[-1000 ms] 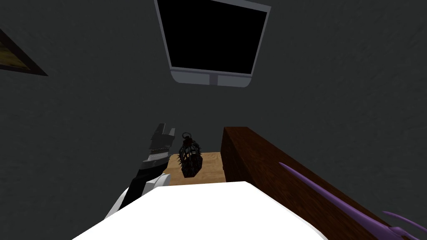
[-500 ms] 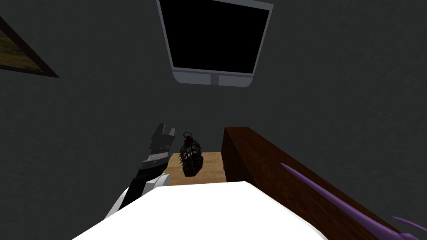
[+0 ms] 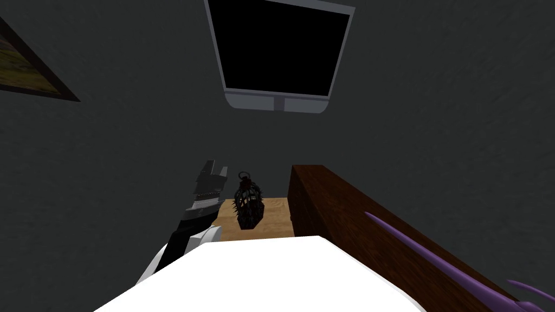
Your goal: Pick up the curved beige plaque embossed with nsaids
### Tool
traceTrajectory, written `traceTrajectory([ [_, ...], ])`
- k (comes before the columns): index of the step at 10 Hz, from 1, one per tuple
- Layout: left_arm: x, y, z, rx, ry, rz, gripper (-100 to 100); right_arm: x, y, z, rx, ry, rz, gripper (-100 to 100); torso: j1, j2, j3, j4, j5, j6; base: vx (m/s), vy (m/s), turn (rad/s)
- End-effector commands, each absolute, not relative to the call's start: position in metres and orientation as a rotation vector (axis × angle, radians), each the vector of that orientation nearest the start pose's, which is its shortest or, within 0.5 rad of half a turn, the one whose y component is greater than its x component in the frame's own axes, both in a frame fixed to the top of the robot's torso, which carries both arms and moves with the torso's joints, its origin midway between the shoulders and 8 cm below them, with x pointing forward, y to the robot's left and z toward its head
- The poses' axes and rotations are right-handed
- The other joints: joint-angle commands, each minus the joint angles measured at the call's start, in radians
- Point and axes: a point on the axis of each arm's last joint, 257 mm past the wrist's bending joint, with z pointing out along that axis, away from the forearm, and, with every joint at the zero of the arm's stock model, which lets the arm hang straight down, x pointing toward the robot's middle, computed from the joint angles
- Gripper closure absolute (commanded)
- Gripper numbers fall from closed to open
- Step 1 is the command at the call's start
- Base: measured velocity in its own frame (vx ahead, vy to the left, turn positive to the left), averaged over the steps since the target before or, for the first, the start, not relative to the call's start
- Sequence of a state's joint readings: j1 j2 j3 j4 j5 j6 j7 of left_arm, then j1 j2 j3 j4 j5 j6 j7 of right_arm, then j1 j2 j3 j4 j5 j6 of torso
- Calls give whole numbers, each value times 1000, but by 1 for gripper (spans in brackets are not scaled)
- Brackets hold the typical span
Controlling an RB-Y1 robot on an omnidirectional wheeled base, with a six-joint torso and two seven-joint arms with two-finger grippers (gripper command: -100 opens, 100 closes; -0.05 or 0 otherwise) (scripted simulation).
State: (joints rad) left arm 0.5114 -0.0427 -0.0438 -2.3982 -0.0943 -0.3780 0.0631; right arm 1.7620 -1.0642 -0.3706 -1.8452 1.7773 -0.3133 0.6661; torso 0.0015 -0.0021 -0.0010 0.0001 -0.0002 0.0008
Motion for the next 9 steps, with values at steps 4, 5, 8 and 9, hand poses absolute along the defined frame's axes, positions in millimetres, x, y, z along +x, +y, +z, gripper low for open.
traceTrajectory([
  [4, 342, 262, 50, -674, 620, -1329, 0, -157, -586, -307, -2461, 2234, -293, 100, 0, 0, 0, 0, 0, 0, 3, -1, -14],
  [5, 342, 262, 50, -674, 620, -1329, 0, -155, -584, -302, -2466, 2229, -294, 100, 1, -1, -1, 0, 1, 0, 16, -9, -63],
  [8, 342, 262, 50, -674, 620, -1329, 0, -153, -584, -299, -2470, 2225, -292, 100, 1, -2, -1, -1, 1, -1, 10, -5, -20],
  [9, 342, 262, 50, -674, 620, -1329, 0, -153, -584, -298, -2471, 2225, -293, 0, 0, -1, -1, 0, 0, -1, 0, 0, 0],
])
